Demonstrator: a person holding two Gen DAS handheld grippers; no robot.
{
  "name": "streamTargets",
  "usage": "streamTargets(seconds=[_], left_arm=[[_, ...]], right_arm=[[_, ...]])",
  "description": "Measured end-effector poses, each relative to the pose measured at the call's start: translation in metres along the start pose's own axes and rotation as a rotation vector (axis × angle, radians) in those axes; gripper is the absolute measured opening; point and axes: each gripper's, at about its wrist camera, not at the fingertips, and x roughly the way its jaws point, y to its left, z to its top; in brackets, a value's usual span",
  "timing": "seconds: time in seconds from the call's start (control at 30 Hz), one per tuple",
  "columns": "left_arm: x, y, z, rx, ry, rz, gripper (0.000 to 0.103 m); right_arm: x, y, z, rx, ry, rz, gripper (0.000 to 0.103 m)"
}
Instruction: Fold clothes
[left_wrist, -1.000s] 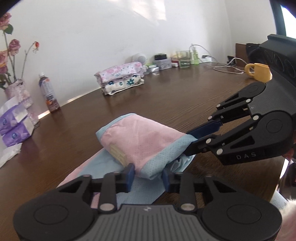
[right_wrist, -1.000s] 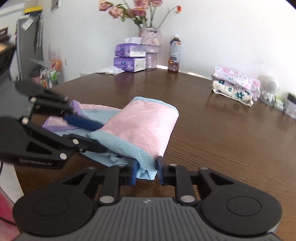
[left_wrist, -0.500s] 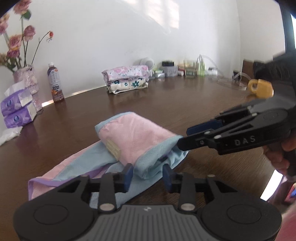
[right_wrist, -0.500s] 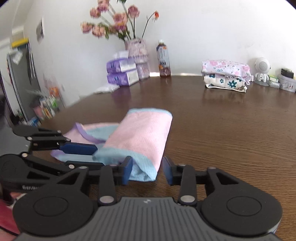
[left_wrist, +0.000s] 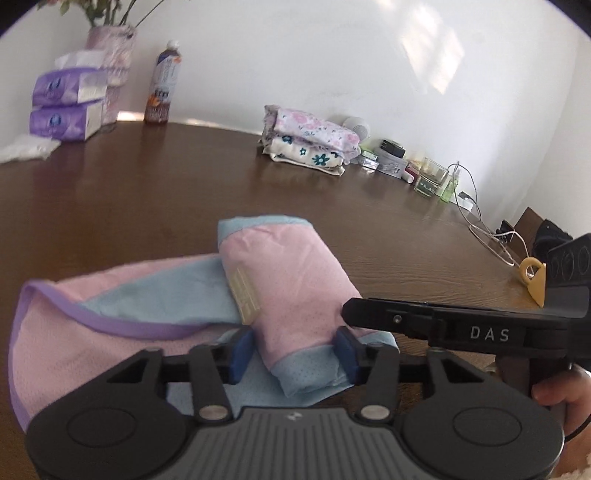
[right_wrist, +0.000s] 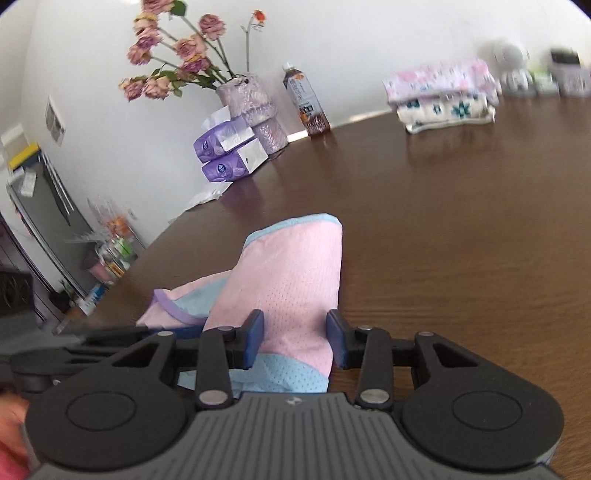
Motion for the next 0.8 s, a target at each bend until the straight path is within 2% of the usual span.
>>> streamTargets(seconds=[0.1,0.17,0.23,0.3,0.4,0.5,0.57,0.6,0.67,0.7,0.8], left_arm=[[-0.003,0.003,0.000,-0.022,-0.004,-0.027,0.038],[-0.007,0.007,0.006,-0.043,-0.031,-0.032,0.045],[-0.010,0.010,0.016,-0.057,-0.073,-0.013,0.051],[-0.008,0.013,0.027,-0.065,-0.102,0.006,0.052],[0.007,0.019,0.040,-0.088,-0.088,0.026,0.052],[0.023,0.029,0.043,-0.159,-0.037,0.007,0.049],[0.030,0.033,0.041,-0.185,-0.019,-0.018,0.039],[0.032,0.035,0.040,-0.190,-0.016,-0.024,0.031],[0.032,0.036,0.038,-0.199,-0.019,-0.032,0.031],[0.029,0.037,0.037,-0.204,-0.027,-0.034,0.031],[0.018,0.039,0.034,-0.197,-0.054,-0.040,0.047]], right_arm=[[-0.004,-0.003,0.004,0.015,-0.012,0.019,0.033],[-0.005,-0.007,0.012,0.034,-0.032,0.026,0.041],[-0.005,-0.010,0.021,0.050,-0.053,0.019,0.042],[0.003,-0.011,0.030,0.057,-0.061,0.000,0.042],[0.018,-0.013,0.041,0.075,-0.049,-0.013,0.042],[0.032,-0.014,0.043,0.082,-0.028,-0.034,0.042],[0.039,-0.014,0.041,0.086,-0.015,-0.033,0.042],[0.041,-0.015,0.040,0.088,-0.007,-0.029,0.041],[0.043,-0.015,0.038,0.095,0.004,-0.021,0.039],[0.042,-0.015,0.037,0.104,0.001,-0.016,0.039],[0.030,-0.018,0.033,0.137,-0.015,0.014,0.047]])
